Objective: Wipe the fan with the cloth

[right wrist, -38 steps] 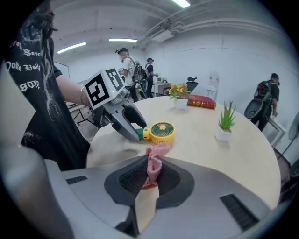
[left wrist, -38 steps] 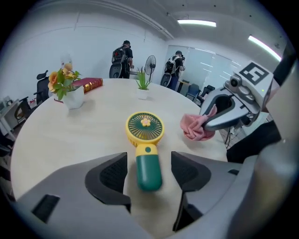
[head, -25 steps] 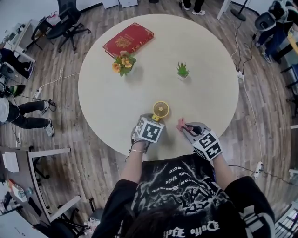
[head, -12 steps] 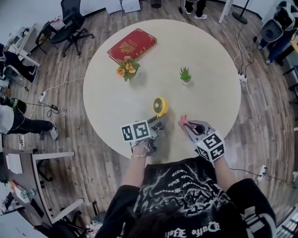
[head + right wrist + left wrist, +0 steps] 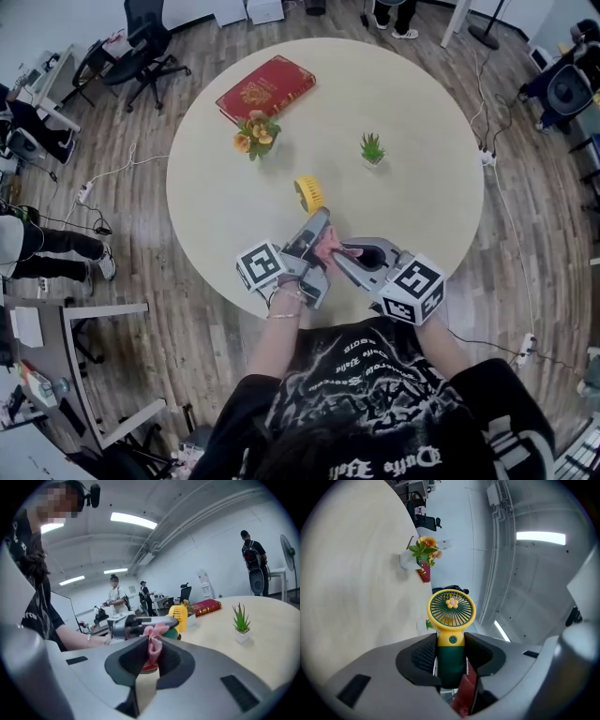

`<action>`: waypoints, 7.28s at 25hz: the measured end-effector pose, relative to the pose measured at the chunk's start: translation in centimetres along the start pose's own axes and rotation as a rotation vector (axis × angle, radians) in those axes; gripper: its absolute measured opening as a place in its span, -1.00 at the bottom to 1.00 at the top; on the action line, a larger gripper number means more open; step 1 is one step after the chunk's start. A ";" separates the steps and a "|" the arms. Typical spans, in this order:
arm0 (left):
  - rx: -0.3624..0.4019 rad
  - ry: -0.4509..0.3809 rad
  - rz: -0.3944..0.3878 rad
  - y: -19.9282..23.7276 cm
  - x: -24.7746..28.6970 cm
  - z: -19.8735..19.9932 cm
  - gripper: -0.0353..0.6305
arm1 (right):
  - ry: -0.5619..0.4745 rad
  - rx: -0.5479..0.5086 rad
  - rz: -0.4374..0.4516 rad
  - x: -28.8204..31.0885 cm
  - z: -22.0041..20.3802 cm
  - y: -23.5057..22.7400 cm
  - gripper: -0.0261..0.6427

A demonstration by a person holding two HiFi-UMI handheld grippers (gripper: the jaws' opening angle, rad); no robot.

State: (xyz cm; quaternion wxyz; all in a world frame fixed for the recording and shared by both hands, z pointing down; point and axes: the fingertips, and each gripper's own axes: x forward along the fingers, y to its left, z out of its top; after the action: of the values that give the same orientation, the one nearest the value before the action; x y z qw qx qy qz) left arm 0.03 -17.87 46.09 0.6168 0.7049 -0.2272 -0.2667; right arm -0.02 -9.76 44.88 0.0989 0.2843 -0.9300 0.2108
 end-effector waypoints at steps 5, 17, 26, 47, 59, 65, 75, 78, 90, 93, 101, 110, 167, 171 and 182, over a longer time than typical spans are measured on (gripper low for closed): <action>-0.032 -0.037 -0.038 -1.0 -0.9 0.1 -0.30 | 0.060 -0.024 -0.037 0.7 -1.3 -0.6 -0.79; -0.058 -0.018 -0.125 -2.6 -0.8 0.0 -0.30 | 0.070 0.012 -0.143 0.0 -1.5 -2.6 -0.79; -0.064 -0.036 -0.169 -3.7 -1.0 0.3 -0.30 | -0.005 0.039 -0.232 -0.6 -0.1 -3.4 -0.80; -0.009 0.037 -0.215 -6.7 0.1 -0.8 -0.30 | -0.210 0.018 -0.297 -0.9 6.0 -5.0 -0.81; 0.104 0.167 -0.154 -6.5 0.2 -2.5 -0.30 | -0.279 -0.040 -0.320 -2.4 8.2 -5.2 -0.81; 0.154 0.201 -0.128 -6.7 0.3 -2.8 -0.30 | -0.312 -0.081 -0.325 -3.3 9.8 -4.8 -0.81; 0.425 0.321 -0.065 -6.7 -0.3 -4.1 -0.30 | -0.297 -0.238 -0.403 -4.9 11.8 -4.4 -0.81; 0.452 0.368 -0.075 -6.9 -0.7 -4.7 -0.30 | -0.292 -0.234 -0.368 -5.1 12.3 -4.9 -0.81; 0.589 0.527 -0.018 -5.5 -0.6 -6.8 -0.30 | -0.089 -0.342 -0.404 -4.2 11.6 -7.9 -0.80; 0.593 0.541 -0.046 -5.6 -0.6 -7.0 -0.30 | -0.076 -0.295 -0.344 -3.6 11.3 -8.4 -0.80; 0.530 0.534 -0.279 -9.6 -1.3 -7.5 -0.30 | -0.099 -0.100 -0.129 -3.0 10.4 -7.3 -0.80; 0.383 0.424 -0.403 -11.7 -1.5 -6.0 -0.30 | -0.100 -0.036 -0.009 -2.0 9.8 -5.1 -0.81; 0.480 0.517 -0.160 -6.2 -2.3 -8.0 -0.30 | -0.459 0.086 0.433 -7.7 15.1 2.0 -0.82; 0.507 0.489 0.023 -2.5 -2.3 -8.3 -0.30 | -0.457 0.112 0.383 -9.3 14.0 0.5 -0.82; 0.768 0.392 0.704 7.4 -2.9 -4.1 -0.30 | -0.428 0.291 0.147 -17.2 6.9 -5.8 -0.82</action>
State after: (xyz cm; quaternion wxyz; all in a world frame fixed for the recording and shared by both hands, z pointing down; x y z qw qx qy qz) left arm 0.61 -13.95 54.14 0.3981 0.7969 -0.4109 0.1939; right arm 16.94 -8.78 35.41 -0.1577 0.2651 -0.9078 0.2841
